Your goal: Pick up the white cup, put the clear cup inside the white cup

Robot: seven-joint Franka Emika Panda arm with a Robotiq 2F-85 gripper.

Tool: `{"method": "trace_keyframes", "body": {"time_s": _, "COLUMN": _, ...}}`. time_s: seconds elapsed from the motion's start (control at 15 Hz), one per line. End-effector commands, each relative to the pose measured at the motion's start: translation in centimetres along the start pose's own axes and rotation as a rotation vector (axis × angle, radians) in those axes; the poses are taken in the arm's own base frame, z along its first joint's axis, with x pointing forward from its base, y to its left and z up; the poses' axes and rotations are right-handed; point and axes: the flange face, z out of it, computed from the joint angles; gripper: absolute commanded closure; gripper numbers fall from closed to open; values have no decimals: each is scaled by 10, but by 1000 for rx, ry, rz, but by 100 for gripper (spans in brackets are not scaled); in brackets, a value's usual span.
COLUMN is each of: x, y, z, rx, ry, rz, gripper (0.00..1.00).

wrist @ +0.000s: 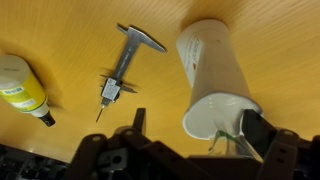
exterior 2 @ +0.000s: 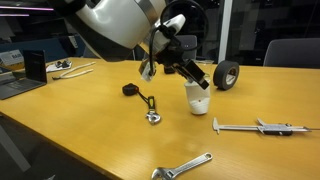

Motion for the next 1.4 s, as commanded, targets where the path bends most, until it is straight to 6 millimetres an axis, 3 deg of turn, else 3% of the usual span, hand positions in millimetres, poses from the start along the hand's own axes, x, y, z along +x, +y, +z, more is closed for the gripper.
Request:
{"method": "trace_keyframes", "body": {"time_s": 0.0, "x": -4, "y": 4, "z": -8, "rx": -10, "ry": 12, "rz": 6, "gripper": 0}}
{"method": "trace_keyframes", "body": {"time_s": 0.47, "x": -7, "y": 5, "z": -14, "rx": -17, "ry": 16, "rz": -3, "gripper": 0}}
{"method": "trace_keyframes", "body": {"time_s": 1.33, "x": 15, "y": 23, "z": -36, "rx": 19, "ry": -5, "rz": 2, "gripper": 0}}
